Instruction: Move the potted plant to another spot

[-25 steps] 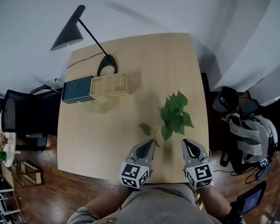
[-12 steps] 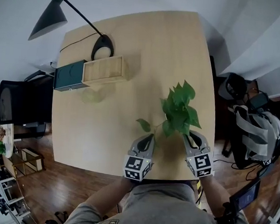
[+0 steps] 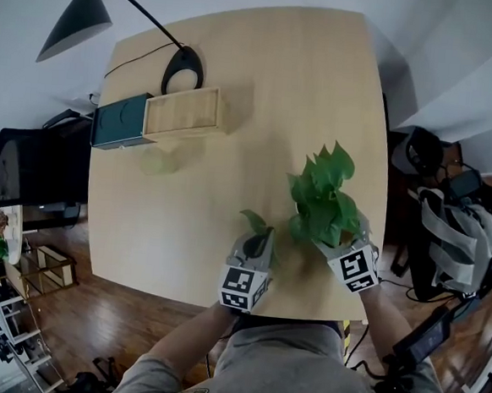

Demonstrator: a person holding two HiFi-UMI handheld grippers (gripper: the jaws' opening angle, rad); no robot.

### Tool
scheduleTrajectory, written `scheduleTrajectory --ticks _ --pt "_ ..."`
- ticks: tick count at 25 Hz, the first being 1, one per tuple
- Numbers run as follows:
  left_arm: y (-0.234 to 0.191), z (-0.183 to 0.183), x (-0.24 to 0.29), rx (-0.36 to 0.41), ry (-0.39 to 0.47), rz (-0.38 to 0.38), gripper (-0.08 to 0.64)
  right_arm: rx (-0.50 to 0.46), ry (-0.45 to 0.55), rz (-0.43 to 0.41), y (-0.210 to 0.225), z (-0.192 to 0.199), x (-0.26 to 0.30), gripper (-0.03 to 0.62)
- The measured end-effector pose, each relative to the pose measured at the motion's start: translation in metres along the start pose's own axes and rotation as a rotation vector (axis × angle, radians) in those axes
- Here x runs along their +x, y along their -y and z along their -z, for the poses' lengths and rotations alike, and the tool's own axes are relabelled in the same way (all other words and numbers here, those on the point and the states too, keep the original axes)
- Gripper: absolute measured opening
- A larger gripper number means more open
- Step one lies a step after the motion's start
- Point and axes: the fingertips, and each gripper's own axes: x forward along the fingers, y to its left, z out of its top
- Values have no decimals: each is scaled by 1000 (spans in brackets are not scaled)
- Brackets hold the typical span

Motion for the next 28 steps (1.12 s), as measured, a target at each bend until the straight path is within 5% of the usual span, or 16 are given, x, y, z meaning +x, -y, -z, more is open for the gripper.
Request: scheduleTrajectory --ticks 19,28 --pt "3 -6 5 8 19 -20 -6 -121 43 -71 8 -18 38 472" --pt "5 -14 -2 26 47 -25 -6 -63 83 -69 4 -30 36 463"
